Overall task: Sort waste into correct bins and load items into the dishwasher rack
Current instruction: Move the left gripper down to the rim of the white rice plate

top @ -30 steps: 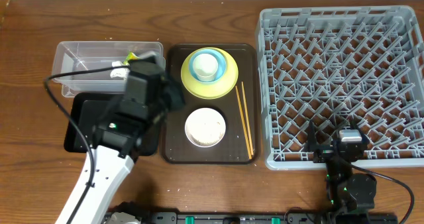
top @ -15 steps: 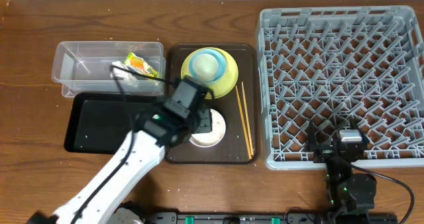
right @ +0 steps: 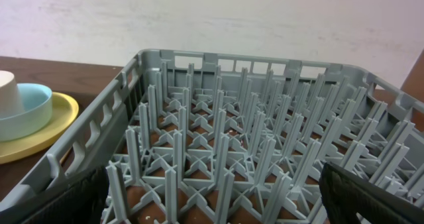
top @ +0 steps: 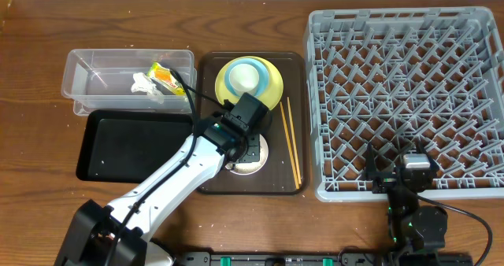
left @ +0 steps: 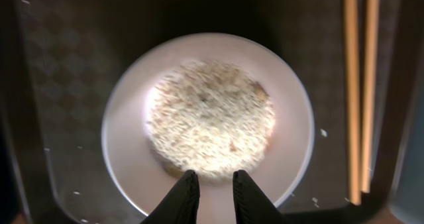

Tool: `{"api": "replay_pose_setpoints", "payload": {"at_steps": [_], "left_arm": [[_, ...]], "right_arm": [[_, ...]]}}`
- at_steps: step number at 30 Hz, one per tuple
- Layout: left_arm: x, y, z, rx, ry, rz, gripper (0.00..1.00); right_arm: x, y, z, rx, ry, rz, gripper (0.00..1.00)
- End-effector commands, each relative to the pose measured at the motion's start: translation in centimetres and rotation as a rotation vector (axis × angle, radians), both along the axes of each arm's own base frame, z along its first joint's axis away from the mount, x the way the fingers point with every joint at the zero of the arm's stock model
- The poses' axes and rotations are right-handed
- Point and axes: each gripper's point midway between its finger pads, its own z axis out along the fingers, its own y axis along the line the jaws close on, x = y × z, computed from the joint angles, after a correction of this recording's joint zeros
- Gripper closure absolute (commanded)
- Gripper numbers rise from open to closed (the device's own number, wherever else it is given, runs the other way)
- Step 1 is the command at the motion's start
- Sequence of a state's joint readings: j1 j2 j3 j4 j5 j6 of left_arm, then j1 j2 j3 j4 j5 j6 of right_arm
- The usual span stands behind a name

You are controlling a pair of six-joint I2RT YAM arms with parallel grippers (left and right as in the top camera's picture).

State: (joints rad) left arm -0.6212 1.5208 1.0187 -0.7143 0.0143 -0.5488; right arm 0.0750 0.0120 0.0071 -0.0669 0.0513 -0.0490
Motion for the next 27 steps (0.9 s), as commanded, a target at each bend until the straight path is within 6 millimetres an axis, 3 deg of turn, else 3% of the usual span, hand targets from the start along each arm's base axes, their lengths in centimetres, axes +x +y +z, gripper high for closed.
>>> {"api": "replay_pose_setpoints", "payload": {"at_steps": [1, 13, 27], "left_arm": [[0.6, 1.2, 0.0, 0.072, -0.041, 0.013, 0.79], [1.0, 1.7, 0.0, 0.102, -0.061, 0.016, 0.80], [0.4, 0.6, -0.1, 0.039, -0.027, -0.004, 0.80]], "right_arm": [[0.0, -0.2, 0.0, -0.011, -0.001, -0.005, 0.01], [0.0, -0.2, 0.0, -0.011, -0.001, -0.005, 0.01], [0.0, -0.2, 0.0, -0.012, -0.001, -0.005, 0.01]]}}
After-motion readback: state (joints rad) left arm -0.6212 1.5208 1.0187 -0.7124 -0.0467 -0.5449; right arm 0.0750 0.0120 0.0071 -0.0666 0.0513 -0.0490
